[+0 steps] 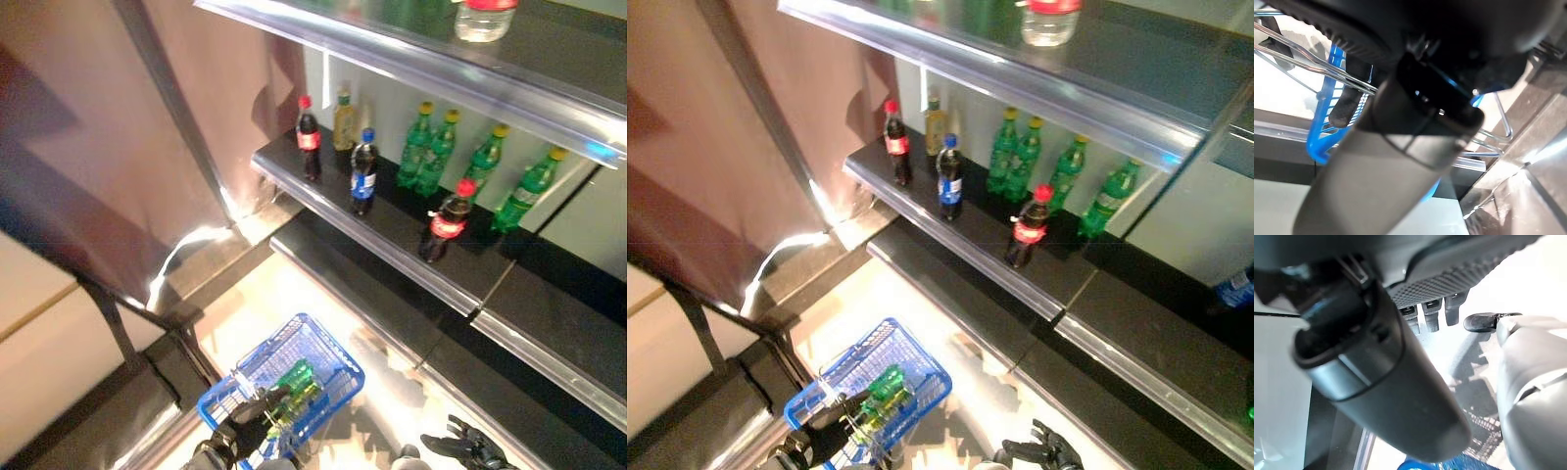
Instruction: Pick up the drink and place into the basket.
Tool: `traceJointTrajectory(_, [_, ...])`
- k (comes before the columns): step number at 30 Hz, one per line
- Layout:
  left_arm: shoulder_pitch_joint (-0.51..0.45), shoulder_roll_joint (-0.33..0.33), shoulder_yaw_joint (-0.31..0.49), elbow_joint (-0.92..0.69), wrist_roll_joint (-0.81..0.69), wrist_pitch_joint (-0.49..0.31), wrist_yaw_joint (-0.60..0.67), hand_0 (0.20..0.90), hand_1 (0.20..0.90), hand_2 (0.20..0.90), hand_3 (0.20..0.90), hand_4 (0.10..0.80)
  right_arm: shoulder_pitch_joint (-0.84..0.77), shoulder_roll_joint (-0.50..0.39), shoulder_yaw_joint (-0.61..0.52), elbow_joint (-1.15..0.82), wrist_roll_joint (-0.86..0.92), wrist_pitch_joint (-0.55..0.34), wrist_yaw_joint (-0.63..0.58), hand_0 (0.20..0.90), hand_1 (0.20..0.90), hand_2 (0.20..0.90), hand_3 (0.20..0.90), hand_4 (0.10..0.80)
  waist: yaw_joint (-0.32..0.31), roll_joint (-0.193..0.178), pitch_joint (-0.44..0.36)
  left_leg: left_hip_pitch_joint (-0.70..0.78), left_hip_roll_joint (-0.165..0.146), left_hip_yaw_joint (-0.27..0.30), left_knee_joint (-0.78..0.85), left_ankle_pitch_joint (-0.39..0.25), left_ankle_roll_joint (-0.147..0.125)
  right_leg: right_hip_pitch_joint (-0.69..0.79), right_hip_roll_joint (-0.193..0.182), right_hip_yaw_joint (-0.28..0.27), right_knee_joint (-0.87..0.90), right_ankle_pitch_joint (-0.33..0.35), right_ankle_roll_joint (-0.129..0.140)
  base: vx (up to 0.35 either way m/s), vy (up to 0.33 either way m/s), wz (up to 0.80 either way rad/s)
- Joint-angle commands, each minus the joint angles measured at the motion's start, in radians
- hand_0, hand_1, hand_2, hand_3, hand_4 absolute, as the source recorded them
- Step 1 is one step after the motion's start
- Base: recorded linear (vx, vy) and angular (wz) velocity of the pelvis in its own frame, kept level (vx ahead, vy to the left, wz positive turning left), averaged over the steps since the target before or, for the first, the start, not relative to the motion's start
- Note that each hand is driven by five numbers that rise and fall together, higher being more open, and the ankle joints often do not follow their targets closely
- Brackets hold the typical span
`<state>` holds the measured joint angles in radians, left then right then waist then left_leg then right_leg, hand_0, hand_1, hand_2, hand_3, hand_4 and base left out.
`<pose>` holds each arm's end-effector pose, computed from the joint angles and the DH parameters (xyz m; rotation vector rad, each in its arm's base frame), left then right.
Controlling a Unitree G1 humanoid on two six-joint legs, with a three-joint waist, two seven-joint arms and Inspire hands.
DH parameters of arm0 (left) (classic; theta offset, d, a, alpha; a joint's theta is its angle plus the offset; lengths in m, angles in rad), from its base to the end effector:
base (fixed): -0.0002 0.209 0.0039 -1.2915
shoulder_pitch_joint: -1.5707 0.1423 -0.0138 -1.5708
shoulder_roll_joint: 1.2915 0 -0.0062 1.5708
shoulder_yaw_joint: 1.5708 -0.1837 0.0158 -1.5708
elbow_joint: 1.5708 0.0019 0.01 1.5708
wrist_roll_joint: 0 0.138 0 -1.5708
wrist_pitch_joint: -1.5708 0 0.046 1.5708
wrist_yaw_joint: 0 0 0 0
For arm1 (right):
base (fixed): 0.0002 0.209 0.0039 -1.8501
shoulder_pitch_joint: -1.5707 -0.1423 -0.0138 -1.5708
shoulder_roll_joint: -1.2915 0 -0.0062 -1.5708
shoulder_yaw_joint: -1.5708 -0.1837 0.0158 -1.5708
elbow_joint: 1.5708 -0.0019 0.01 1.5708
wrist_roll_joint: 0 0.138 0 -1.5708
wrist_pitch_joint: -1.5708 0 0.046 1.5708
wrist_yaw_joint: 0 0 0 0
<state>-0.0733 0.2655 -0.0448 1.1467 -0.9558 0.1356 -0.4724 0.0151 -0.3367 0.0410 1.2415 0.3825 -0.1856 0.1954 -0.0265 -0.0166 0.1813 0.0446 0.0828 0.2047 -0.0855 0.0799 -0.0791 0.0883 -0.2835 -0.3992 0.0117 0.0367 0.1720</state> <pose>0.1096 0.2318 -0.1028 -0.8546 0.8535 0.1448 0.0715 -0.2669 -0.1010 0.0741 0.9983 -0.2215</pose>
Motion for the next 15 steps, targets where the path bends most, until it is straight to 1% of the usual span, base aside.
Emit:
traceJointTrajectory(1, [-0.023,0.019,0.049,-0.022,-0.059,-0.001,-0.139,0.3,0.3,0.3,0.2,0.1,-0.003,-0.019,-0.046,0.025,-0.015,-0.064,0.038,0.9,0.9,0.9,0.9,0.8,0.019,0.019,-0.058,0.019,0.051,0.031,-0.002,0.002,-0.019,-0.044,0.022,0.051,0.126,-0.009,0.008,0.036,0.043,0.0])
traceJointTrajectory(5, [-0.011,0.028,0.066,-0.018,-0.059,-0.002,-0.143,0.3,0.3,0.3,0.2,0.1,0.001,0.009,-0.033,0.017,-0.022,-0.059,0.043,0.9,0.9,0.9,0.9,0.8,0.034,0.001,-0.08,0.031,0.049,0.037,-0.002,-0.02,-0.013,-0.017,0.031,0.026,0.067,-0.009,0.013,0.021,0.004,-0.03])
traceJointTrajectory(10, [0.002,0.03,0.08,-0.007,-0.041,0.015,-0.161,0.3,0.3,0.3,0.2,0.1,-0.003,0.022,-0.018,0.001,-0.02,-0.044,0.036,0.9,0.9,0.9,0.9,0.8,0.044,-0.011,-0.094,0.038,0.05,0.039,-0.002,-0.027,-0.011,0.001,0.041,0.023,0.037,-0.013,0.012,0.004,-0.003,0.0])
traceJointTrajectory(15, [0.014,0.032,0.086,0.011,-0.023,0.007,-0.179,0.3,0.3,0.3,0.2,0.1,-0.006,0.022,-0.013,0.001,-0.034,-0.031,0.031,0.9,0.9,0.9,0.9,0.8,0.046,-0.016,-0.102,0.05,0.049,0.044,-0.002,-0.035,-0.009,0.017,0.049,0.024,0.014,-0.01,0.009,0.007,0.006,-0.04])
